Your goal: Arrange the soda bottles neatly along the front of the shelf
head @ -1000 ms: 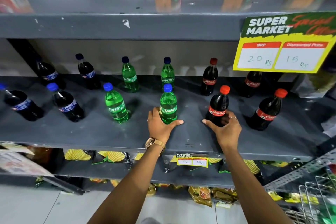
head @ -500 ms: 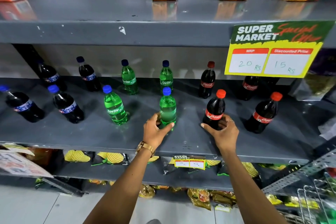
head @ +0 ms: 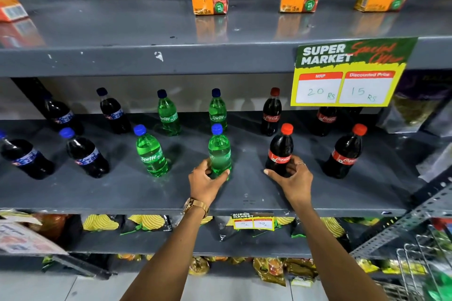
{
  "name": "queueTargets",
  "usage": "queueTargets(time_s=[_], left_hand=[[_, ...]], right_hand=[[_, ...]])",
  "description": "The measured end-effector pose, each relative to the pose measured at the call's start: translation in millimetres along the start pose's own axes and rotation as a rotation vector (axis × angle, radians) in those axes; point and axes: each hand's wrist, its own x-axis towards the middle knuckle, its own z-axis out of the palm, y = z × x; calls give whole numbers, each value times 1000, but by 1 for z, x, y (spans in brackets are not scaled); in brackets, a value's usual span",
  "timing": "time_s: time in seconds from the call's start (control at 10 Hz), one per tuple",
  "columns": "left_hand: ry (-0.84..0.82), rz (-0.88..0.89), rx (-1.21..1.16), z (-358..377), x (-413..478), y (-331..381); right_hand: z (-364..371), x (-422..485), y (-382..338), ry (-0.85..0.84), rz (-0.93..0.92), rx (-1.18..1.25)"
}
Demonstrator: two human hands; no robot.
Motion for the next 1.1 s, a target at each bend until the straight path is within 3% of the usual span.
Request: queueTargets(time_s=[0.6,0.9,1.0,1.1], left_hand=[[34,18,32,2,-3,2],[-62,-36,0,-8,-8,4],[-166,-97,31,-19,-19,15],[-116,13,171,-37,-38,25]], right_hand=[[3,0,3,62,-9,-65],[-15,-53,-28,23,104,77],[-37,-118,-67,53,73,225],[-76,-172,-125,107,-179,390]])
